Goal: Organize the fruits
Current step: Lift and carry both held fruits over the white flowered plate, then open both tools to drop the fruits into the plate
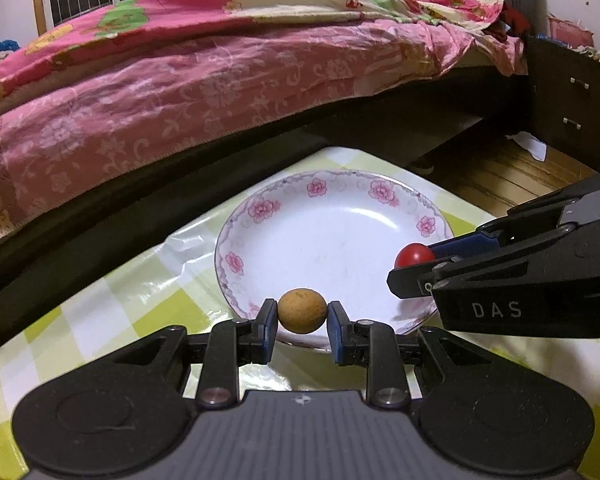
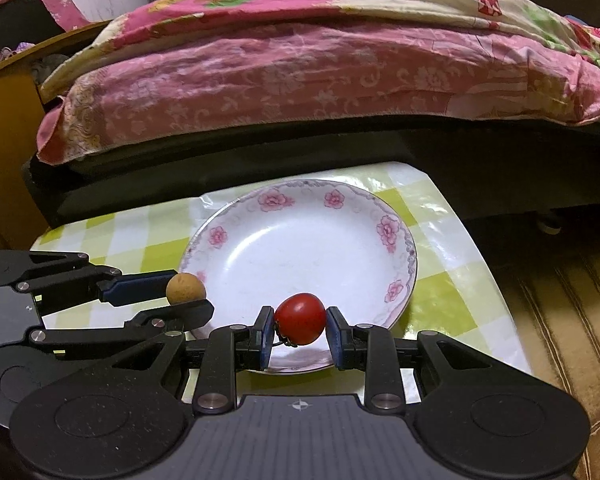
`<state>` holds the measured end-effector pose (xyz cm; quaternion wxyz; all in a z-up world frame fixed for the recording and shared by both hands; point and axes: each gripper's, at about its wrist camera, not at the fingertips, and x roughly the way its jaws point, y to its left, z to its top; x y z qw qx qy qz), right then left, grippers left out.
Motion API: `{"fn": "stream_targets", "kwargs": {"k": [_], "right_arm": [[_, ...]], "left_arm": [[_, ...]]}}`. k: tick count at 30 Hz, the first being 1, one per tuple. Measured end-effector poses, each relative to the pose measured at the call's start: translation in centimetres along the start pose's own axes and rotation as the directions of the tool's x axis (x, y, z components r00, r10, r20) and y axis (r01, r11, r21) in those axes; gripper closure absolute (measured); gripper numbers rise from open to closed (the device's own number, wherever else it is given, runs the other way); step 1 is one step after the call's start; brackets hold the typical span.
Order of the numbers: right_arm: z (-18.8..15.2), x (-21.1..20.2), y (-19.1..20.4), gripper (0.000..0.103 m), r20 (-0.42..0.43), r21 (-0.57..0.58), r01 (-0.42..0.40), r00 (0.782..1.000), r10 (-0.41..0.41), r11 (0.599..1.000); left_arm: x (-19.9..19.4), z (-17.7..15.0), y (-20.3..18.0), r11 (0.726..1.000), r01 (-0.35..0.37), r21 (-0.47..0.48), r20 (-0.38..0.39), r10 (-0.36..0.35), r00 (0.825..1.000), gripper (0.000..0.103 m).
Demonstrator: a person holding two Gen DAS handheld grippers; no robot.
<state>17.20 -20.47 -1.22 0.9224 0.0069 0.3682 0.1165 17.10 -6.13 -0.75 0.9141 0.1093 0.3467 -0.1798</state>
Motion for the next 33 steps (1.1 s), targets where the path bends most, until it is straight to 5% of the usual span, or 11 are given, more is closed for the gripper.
{"fn": "stream_targets", "kwargs": {"k": [22, 33], "right_arm": [[-0.2, 0.8, -0.4, 0.075, -0.009, 0.01, 0.001, 1.0, -0.001, 1.0], [0.1, -0.8, 0.0, 0.074, 0.024, 0.019, -0.017, 1.0, 0.016, 1.0]], "left_arm": [[0.3, 0.3, 0.6, 1.0, -0.015, -0.018, -0.013, 0.015, 1.0, 0.065], [-2.9, 0.7, 0.9, 0.999, -0.029, -0.038, 0.022, 0.03, 0.999, 0.064]]}}
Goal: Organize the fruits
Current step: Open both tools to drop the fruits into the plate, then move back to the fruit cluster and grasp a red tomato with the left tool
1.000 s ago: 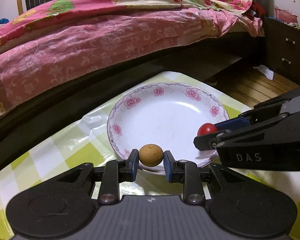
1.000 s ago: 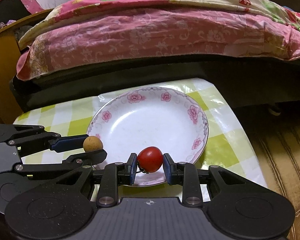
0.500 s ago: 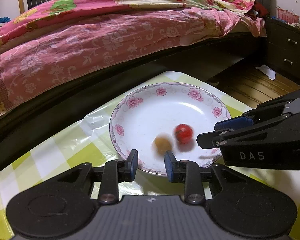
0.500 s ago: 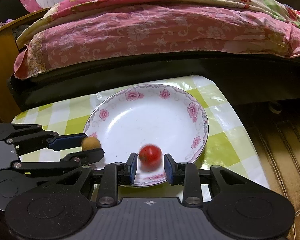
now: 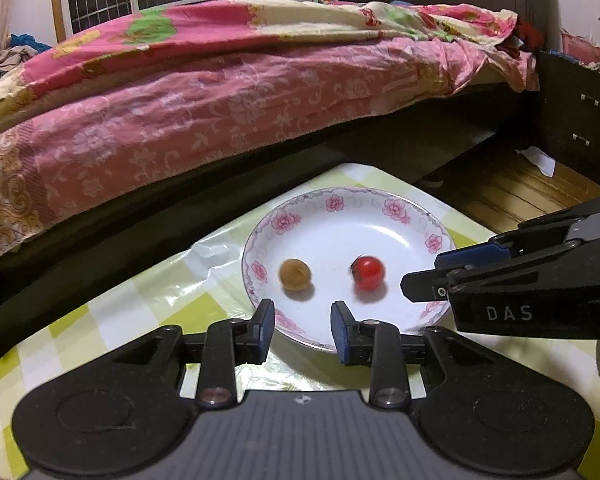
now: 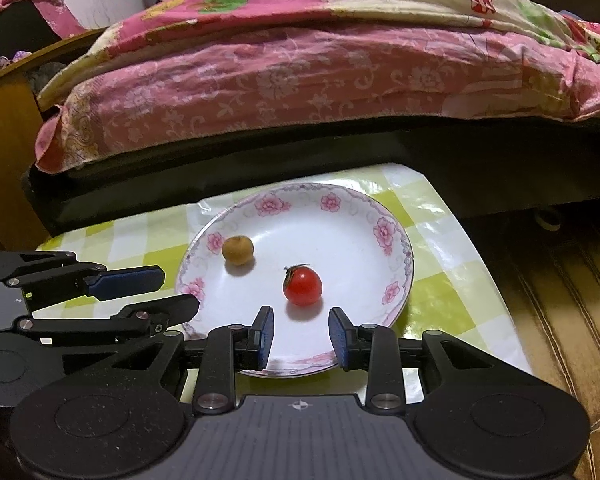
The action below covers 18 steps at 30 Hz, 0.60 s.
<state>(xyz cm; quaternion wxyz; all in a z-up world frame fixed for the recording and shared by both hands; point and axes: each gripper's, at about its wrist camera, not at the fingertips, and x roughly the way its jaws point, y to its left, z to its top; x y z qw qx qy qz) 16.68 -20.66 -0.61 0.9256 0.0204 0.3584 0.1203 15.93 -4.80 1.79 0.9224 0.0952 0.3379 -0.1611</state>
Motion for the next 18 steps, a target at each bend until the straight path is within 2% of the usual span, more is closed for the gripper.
{"fn": "stream_targets", "kwargs": {"k": [10, 15, 18], "right_arm": [[-0.3, -1.6, 1.4, 0.072, 0.01, -0.027, -0.046, 0.999, 0.046, 0.999], [-1.2, -2.2, 2.2, 0.071, -0.019, -0.042, -0.073, 0.997, 0.073, 0.996], [-2.1, -2.5, 2.7, 0.066, -0.04, -0.064, -0.088, 0.996, 0.086, 0.994]], "left_arm": [[-3.5, -1.3, 1.2, 0.999, -0.023, -0.035, -0.017, 0.022, 1.0, 0.063], [-5.2, -2.7, 2.2, 0.998, -0.036, -0.046, -0.041, 0.034, 0.999, 0.063], [-5.9, -3.9, 2.6, 0.998, -0.036, -0.055, -0.068, 0.032, 0.997, 0.063]]}}
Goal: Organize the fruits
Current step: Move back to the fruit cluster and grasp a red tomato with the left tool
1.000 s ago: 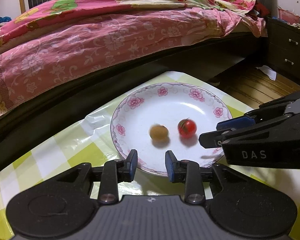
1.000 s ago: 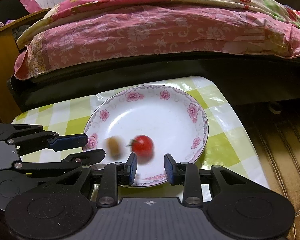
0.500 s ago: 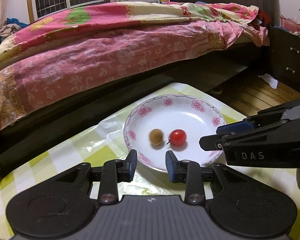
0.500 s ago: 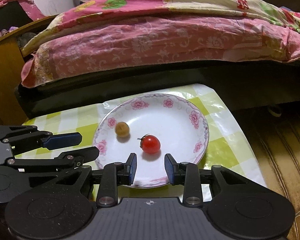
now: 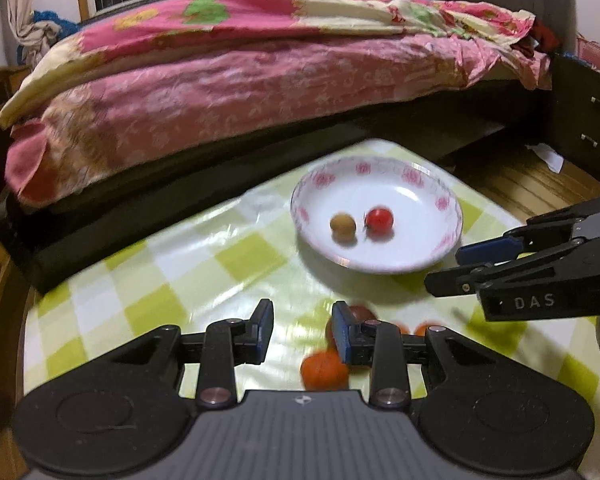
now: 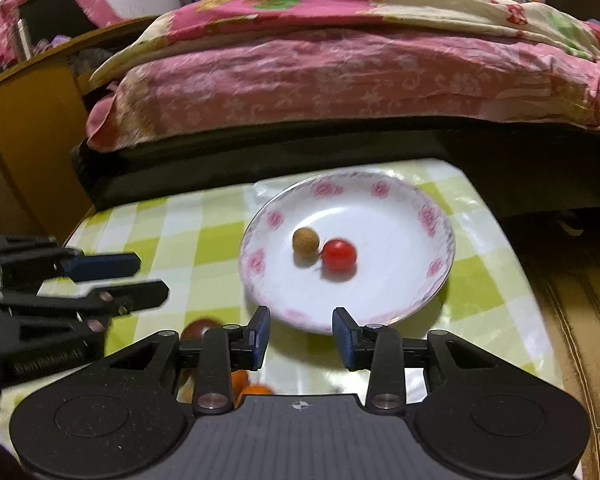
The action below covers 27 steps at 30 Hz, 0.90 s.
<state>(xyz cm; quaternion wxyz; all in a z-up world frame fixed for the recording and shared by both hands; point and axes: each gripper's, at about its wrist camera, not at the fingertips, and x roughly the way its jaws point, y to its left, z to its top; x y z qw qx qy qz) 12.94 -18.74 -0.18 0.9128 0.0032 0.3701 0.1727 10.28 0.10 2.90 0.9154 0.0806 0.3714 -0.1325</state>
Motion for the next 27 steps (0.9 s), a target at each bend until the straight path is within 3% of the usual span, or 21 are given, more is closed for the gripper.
{"fn": "stream_targets", "kwargs": {"k": [10, 20, 22, 27], "right_arm": [[-2.8, -0.2, 0.9, 0.064, -0.079, -0.084, -0.038, 0.996, 0.031, 0.996], [-3.8, 0.7, 1.7, 0.062, -0.112, -0.189, -0.063, 0.993, 0.043, 0.98], [-4.0, 1.0, 1.8, 0.062, -0.116, -0.2, -0.071, 0.992, 0.048, 0.977], [-4.3, 1.6, 1.9, 0.062, -0.126, -0.213, -0.079, 0.991, 0.052, 0.974]], "left_arm": [[-0.9, -4.2, 0.5, 1.0, 0.025, 0.019, -0.066, -0.024, 0.998, 0.063], [0.7, -5.1, 1.2, 0.999, 0.035, 0.015, -0.09, -0.034, 0.995, 0.062], [1.0, -5.3, 1.2, 0.999, 0.042, 0.014, -0.093, -0.041, 0.995, 0.057], [1.2, -5.6, 0.9, 0.998, 0.051, 0.039, -0.093, -0.047, 0.995, 0.055]]}}
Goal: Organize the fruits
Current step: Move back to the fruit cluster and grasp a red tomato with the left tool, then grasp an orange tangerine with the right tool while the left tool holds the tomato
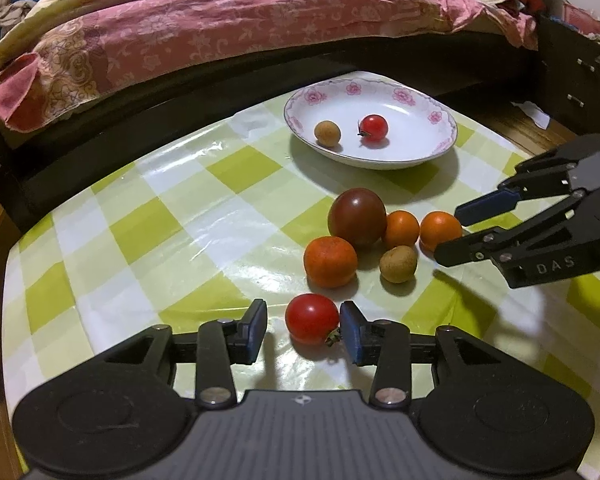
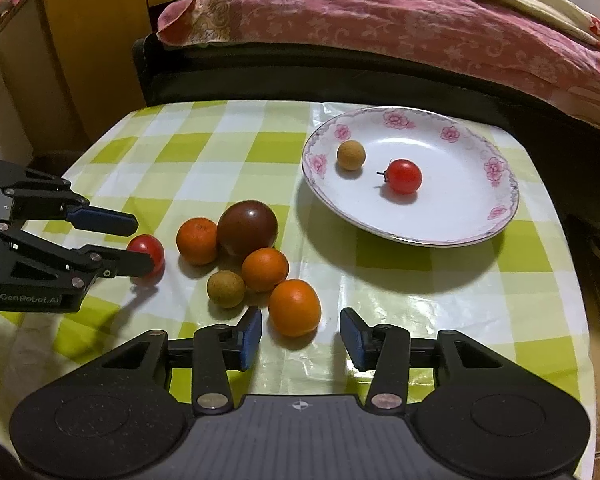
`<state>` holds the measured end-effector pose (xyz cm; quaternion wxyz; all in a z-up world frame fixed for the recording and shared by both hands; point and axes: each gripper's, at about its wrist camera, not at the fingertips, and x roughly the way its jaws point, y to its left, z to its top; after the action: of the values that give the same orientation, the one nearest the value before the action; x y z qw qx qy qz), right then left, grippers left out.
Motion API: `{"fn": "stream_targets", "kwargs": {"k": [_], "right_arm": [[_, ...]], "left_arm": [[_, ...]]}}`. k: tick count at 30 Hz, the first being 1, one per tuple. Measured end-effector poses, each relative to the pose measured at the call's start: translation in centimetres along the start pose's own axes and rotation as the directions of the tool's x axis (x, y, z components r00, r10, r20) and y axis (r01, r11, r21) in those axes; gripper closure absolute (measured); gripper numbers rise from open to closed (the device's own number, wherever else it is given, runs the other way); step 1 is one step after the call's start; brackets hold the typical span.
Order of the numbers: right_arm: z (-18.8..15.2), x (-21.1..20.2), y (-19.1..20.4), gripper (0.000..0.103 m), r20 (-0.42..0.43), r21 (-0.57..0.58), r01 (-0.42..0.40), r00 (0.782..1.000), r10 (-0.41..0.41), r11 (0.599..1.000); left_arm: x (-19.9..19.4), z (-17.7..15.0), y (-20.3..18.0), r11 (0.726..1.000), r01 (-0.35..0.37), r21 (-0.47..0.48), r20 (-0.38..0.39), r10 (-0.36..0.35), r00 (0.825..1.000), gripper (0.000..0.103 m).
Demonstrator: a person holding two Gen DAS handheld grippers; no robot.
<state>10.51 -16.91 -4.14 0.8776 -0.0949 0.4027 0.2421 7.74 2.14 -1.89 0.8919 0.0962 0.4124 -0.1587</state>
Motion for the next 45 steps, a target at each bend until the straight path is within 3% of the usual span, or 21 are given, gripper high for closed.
{"fn": "stream_targets", "kwargs": {"k": [12, 35, 40, 45], "right_arm": [[0.2, 1.1, 0.0, 0.061, 0.011, -0.002, 0.003, 1.0, -0.003, 1.0], [-0.1, 1.2, 0.5, 0.062, 0.039, -0.047, 0.033, 0.999, -0.031, 0.998], [0.0, 1.1, 0.8, 0.078, 0.042, -0.058, 0.042, 0.998, -0.039, 0.997], [0.1, 1.2, 1.5, 0.078, 0.034, -0.097, 0.079, 0.997, -0.076, 0.992]], "left_arm": [[0.7, -0.8, -0.3, 0.999, 0.022, 0.025, 0.007, -0.022, 1.0, 0.049], [1.3, -0.6, -0.9, 0.999, 0.021, 0.027, 0.019, -0.021, 1.0, 0.053], [1.2, -0.6, -1.1, 0.999, 0.015, 0.03, 0.02, -0.016, 1.0, 0.065], [1.2, -0.5, -1.1, 1.0, 0.019, 0.023, 0.014, -0.02, 1.0, 0.066]]}}
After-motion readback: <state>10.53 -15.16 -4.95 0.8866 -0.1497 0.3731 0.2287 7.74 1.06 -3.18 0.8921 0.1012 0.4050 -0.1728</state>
